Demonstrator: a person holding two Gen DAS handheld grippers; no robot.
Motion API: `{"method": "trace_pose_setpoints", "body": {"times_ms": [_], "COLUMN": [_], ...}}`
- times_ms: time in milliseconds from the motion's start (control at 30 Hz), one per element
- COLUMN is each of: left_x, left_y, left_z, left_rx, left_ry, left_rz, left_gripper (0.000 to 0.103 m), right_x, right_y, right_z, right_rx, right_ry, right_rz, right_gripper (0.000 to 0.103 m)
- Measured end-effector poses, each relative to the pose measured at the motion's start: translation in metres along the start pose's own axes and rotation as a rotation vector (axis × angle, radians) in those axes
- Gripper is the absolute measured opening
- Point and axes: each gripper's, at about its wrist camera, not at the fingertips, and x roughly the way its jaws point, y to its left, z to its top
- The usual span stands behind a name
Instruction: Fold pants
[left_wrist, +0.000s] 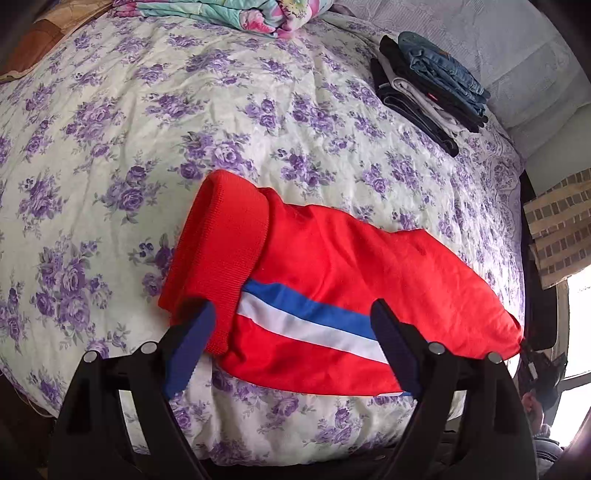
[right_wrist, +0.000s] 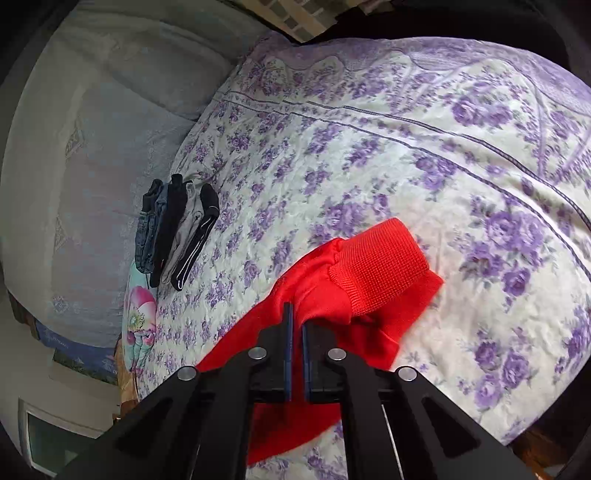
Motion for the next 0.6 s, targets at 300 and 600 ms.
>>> {"method": "trace_pose_setpoints", "body": {"times_ms": [300,600], "left_x": [-0.008,0.054], "left_y": [-0.029,-0.048], "left_z": [-0.001,-0.024], "left_rx": [0.105,0.217], "left_ry": [-0.017,0.152], "left_rz": [-0.026,0.065], "left_gripper": [0.083,0.083], "right_x": [-0.011,0.028], "right_y": [-0.046,-0.080], "right_z": [-0.007,-0.003], "right_rx": [0.133,0.299], "right_ry": [-0.031,-0.018], "right_rz": [0.028,0.128], "right_gripper": [0.058,0.042]}}
